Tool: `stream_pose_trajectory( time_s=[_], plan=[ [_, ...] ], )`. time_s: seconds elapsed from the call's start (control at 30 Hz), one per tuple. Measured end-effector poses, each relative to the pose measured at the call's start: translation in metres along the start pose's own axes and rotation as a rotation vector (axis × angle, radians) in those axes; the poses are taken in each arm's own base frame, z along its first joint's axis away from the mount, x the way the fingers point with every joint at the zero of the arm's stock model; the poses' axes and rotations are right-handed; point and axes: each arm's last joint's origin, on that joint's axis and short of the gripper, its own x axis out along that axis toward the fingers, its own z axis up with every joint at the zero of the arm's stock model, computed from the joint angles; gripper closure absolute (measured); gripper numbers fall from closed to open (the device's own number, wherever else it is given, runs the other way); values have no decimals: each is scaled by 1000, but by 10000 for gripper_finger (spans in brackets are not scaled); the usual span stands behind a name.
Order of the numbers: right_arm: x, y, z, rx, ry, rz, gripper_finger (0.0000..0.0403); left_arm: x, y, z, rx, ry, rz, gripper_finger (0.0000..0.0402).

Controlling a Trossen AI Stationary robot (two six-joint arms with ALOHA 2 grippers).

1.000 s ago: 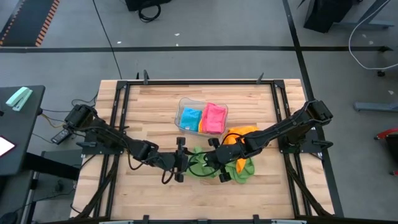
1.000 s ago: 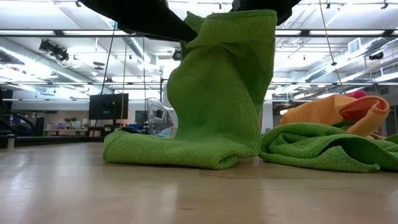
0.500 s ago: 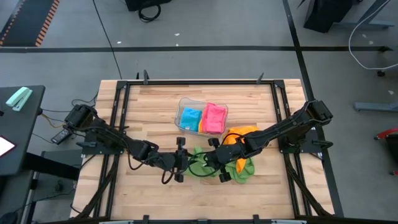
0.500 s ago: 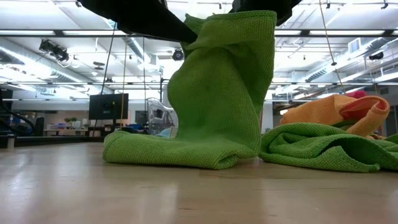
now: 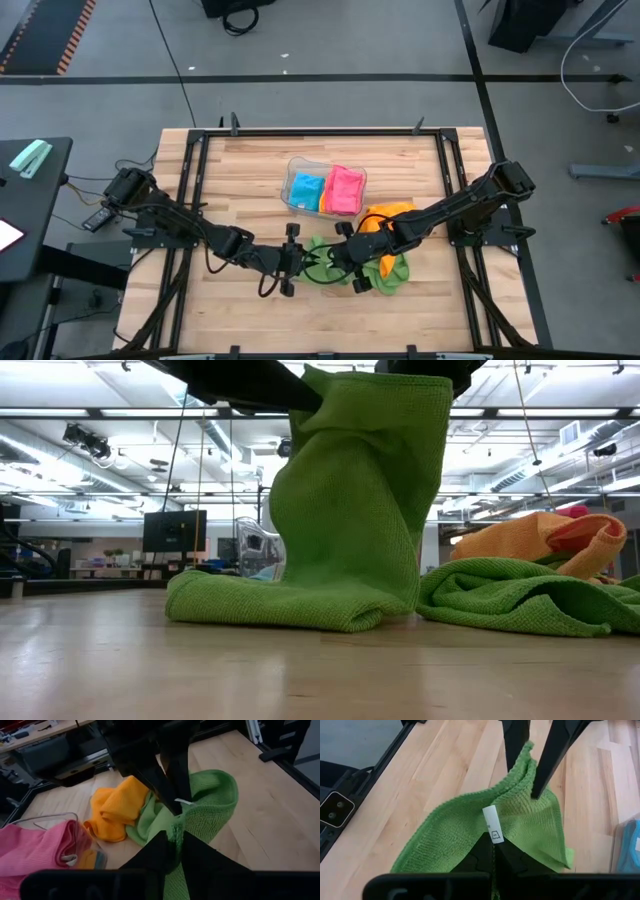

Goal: Fold microfiber towels
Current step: Fold the top green microfiber cloth

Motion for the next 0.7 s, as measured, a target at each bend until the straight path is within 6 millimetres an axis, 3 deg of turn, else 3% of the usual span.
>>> stream_pose_trajectory(
  time_s=[0.2, 0.43, 0.7],
  plan=[
    [0, 1, -1, 0, 14, 2, 393, 0, 0, -2, -20, 17, -1, 390],
    [-1, 1, -1, -6, 12, 2, 389, 0, 0, -4, -28, 38, -2, 390],
    [-16, -2, 18, -26, 73, -62, 304, 0, 0, -5, -34, 51, 4, 381]
  ],
)
